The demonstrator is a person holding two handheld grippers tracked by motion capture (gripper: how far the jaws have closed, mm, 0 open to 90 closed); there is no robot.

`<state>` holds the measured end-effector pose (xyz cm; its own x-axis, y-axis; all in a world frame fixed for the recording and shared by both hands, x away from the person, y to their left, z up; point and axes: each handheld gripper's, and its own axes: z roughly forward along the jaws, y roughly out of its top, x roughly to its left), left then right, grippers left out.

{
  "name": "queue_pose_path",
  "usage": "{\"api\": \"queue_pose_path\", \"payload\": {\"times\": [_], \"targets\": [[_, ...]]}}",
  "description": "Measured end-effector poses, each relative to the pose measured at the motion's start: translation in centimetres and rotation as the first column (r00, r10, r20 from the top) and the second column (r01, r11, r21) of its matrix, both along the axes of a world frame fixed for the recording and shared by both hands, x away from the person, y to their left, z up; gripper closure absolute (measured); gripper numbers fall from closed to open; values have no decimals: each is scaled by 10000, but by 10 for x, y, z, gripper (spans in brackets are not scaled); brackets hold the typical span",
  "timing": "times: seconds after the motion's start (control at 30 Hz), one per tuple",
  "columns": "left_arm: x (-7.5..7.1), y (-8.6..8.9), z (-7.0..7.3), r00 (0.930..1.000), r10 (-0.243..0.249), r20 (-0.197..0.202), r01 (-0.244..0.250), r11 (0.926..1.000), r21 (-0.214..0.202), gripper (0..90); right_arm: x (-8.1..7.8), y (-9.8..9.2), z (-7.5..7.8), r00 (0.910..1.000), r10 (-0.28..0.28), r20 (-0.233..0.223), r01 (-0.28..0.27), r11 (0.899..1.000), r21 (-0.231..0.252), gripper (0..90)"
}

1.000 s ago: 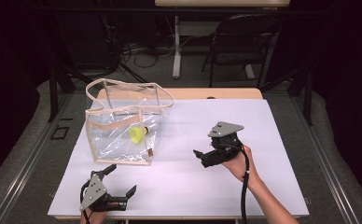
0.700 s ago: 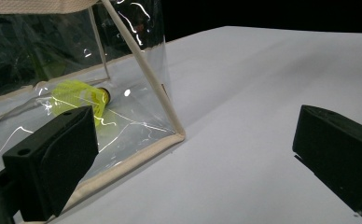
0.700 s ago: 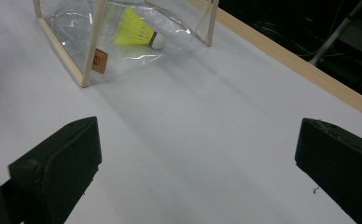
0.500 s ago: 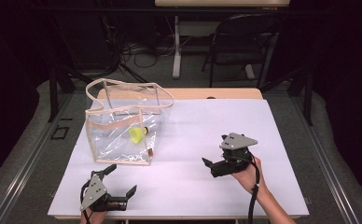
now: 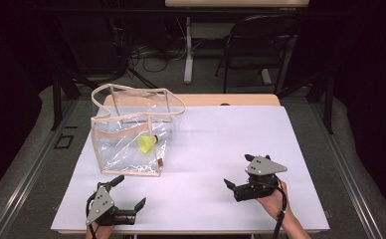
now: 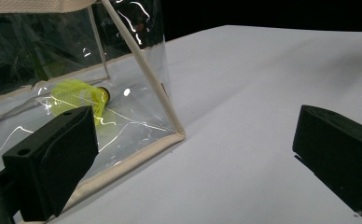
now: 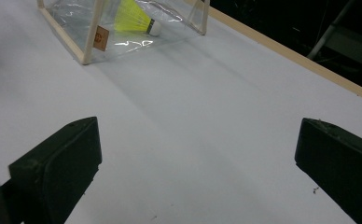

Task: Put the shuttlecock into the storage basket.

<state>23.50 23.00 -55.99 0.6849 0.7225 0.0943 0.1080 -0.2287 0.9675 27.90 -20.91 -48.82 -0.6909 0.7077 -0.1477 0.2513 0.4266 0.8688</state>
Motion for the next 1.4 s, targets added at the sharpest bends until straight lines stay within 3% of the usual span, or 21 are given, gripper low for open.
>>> {"api": "queue_pose_path", "payload": {"times": [0.43,0.7,0.97,1.17,1.4], "targets": [[0,0,0,10000,10,-16,-10,10000,23,1,-18,-19,-30,9994,-277,211,275,9996,76,0],[0,0,0,10000,6,-8,-6,10000,35,1,-28,-26,-41,9977,-368,572,366,9993,41,0],[-1,0,0,10000,-37,-3,37,9999,97,1,-41,-33,-54,9918,-741,1039,701,9967,413,0],[-1,-1,0,10000,-80,-57,81,9999,108,1,-47,-37,-55,9860,-916,1395,861,9953,452,2],[0,-2,0,9999,-111,-63,112,9998,145,1,-46,-38,-57,9885,-874,1235,813,9952,541,2]]}}
